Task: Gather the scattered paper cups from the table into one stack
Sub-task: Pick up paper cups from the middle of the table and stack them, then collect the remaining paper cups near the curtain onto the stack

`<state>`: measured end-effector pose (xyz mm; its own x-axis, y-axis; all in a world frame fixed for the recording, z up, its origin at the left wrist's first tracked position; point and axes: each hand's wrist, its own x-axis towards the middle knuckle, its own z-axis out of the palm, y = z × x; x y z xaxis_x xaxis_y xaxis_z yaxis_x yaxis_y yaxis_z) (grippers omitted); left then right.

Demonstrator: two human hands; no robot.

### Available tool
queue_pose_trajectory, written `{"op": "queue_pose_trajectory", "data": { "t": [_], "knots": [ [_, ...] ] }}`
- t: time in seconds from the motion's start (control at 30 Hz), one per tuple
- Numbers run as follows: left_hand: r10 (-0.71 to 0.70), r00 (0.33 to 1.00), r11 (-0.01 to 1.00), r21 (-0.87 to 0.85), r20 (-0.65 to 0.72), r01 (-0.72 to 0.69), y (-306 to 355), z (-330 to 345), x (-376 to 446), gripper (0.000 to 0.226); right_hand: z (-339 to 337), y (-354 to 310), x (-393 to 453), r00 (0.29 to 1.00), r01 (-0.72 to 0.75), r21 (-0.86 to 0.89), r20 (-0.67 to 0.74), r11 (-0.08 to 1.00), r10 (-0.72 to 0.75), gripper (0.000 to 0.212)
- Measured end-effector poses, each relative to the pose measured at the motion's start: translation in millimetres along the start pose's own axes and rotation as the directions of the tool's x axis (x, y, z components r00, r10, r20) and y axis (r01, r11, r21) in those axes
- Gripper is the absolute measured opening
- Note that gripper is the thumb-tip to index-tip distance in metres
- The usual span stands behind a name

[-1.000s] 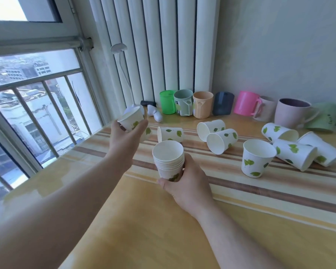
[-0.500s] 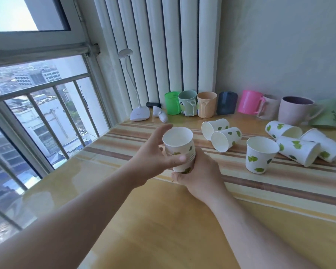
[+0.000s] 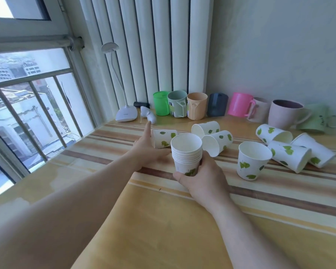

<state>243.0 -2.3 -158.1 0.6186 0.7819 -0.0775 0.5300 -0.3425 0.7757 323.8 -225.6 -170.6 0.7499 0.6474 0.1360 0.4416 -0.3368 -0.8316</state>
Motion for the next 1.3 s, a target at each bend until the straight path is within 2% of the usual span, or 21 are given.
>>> {"op": "queue_pose_trajectory", "data": {
  "t": [0.17,0.23,0.3,0.37,0.47,0.53,0.6,0.7,0.77,0.8,0.87,0.93,0.97,1.0,1.07,1.17,1.23,1.3],
  "knots": [
    [0.023,0.993,0.998,-0.057,-0.112,-0.030,4,8,-3,0.093,1,1,1,1.000,0.006,0.000,-0.003,1.000,-0.006,0.058],
    [0.034,0.985,0.980,-0.187,-0.167,-0.065,12,7,-11,0.080,1,1,1,1.000,0.013,-0.002,-0.010,1.000,-0.013,0.058],
    [0.052,0.979,0.916,-0.381,-0.196,-0.125,30,-1,-20,0.074,1,1,0,1.000,0.019,-0.005,-0.013,1.000,-0.019,0.058],
    [0.136,0.974,0.806,-0.553,-0.179,-0.214,53,-11,-31,0.068,2,1,0,1.000,0.027,-0.010,-0.012,1.000,-0.028,0.058],
    [0.318,0.941,0.675,-0.669,-0.117,-0.312,86,-21,-51,0.070,1,1,-1,0.999,0.030,-0.010,-0.010,1.000,-0.030,0.057],
    [0.390,0.915,0.695,-0.619,-0.103,-0.366,99,-22,-65,0.073,0,1,-2,0.999,0.031,-0.015,-0.005,0.999,-0.031,0.057],
    [0.431,0.897,0.756,-0.505,-0.094,-0.416,100,-20,-77,0.077,-1,0,-2,0.999,0.035,-0.014,-0.002,0.999,-0.035,0.058],
    [0.443,0.892,0.830,-0.333,-0.094,-0.447,87,-13,-85,0.071,-1,-2,-2,0.999,0.033,-0.022,0.003,0.999,-0.033,0.060],
    [0.441,0.891,0.838,-0.306,-0.106,-0.451,79,-7,-88,0.068,-1,-2,-1,0.999,0.036,-0.023,0.009,0.999,-0.036,0.061],
    [0.435,0.894,0.838,-0.313,-0.112,-0.447,76,-4,-90,0.074,-1,-2,-1,0.999,0.036,-0.023,0.011,0.999,-0.035,0.061],
    [0.403,0.909,0.847,-0.334,-0.102,-0.413,68,2,-91,0.103,-2,-1,-1,0.999,0.030,-0.027,0.014,0.999,-0.030,0.059],
    [0.357,0.934,0.856,-0.396,-0.014,-0.332,54,11,-96,0.127,-2,-3,-2,1.000,0.015,-0.028,0.015,0.999,-0.015,0.057],
    [0.332,0.942,0.858,-0.428,0.044,-0.283,45,18,-98,0.130,-2,-4,-2,1.000,0.010,-0.029,0.015,1.000,-0.009,0.055],
    [0.324,0.941,0.857,-0.450,0.095,-0.250,35,25,-100,0.123,-2,-5,-2,1.000,0.009,-0.033,0.012,0.999,-0.008,0.053],
    [0.328,0.934,0.859,-0.456,0.142,-0.232,21,39,-103,0.095,-3,-7,-2,1.000,0.016,-0.048,0.013,0.999,-0.016,0.045],
    [0.331,0.939,0.871,-0.413,0.090,-0.267,17,44,-99,0.061,-5,-7,-3,0.999,0.038,-0.034,0.019,0.999,-0.038,0.039],
    [0.324,0.944,0.896,-0.340,0.064,-0.285,18,45,-96,0.051,-6,-10,-7,0.999,0.039,-0.041,0.030,0.998,-0.037,0.043],
    [0.316,0.948,0.911,-0.288,0.030,-0.294,16,47,-96,0.055,-4,-10,-12,0.997,0.038,-0.059,0.066,0.998,-0.034,0.049]
  ]
}}
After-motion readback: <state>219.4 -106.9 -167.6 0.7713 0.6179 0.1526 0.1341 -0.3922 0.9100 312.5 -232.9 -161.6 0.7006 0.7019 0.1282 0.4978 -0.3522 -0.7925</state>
